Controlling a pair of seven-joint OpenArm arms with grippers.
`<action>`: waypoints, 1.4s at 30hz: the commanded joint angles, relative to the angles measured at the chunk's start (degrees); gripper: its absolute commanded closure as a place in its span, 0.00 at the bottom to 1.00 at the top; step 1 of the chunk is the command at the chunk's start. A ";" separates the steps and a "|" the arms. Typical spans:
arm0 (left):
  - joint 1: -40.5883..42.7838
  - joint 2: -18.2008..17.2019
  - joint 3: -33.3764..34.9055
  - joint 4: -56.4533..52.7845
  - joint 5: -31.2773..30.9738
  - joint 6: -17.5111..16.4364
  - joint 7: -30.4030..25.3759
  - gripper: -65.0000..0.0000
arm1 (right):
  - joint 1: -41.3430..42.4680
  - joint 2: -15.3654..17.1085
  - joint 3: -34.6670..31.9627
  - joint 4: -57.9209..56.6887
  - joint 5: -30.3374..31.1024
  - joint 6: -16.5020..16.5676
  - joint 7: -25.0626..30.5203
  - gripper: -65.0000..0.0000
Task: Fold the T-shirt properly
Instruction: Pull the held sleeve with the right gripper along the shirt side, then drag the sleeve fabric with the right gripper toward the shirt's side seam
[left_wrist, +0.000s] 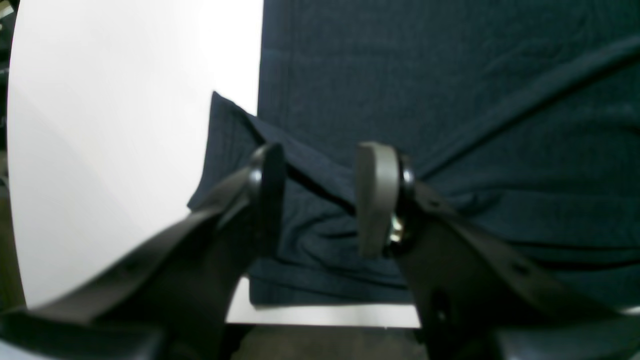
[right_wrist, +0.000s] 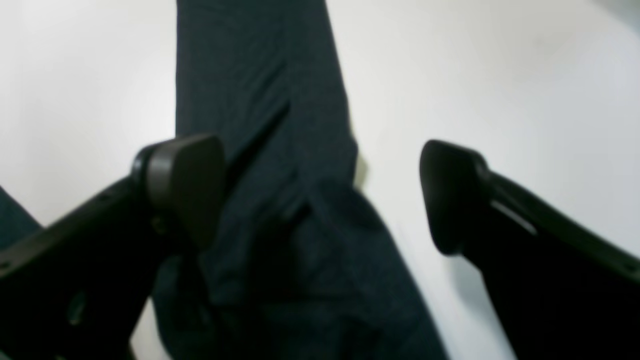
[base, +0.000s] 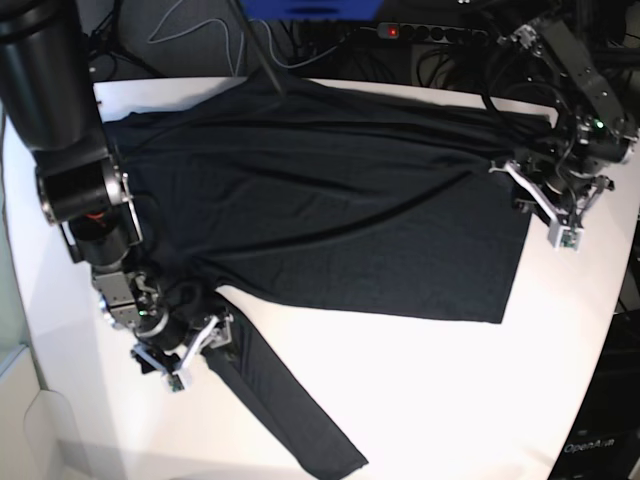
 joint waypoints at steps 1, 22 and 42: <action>-0.44 -0.50 -0.09 1.24 -0.78 0.01 -0.88 0.65 | 1.89 -0.06 0.28 0.18 0.37 -0.21 1.11 0.08; 0.18 -0.50 -0.09 1.24 -0.43 0.01 -0.88 0.65 | -1.01 -0.67 -0.07 0.18 0.11 -0.21 1.02 0.25; 0.53 -0.50 -0.09 1.24 -0.69 -0.08 -1.14 0.65 | -2.86 -0.59 -0.07 0.26 0.11 -0.21 1.20 0.86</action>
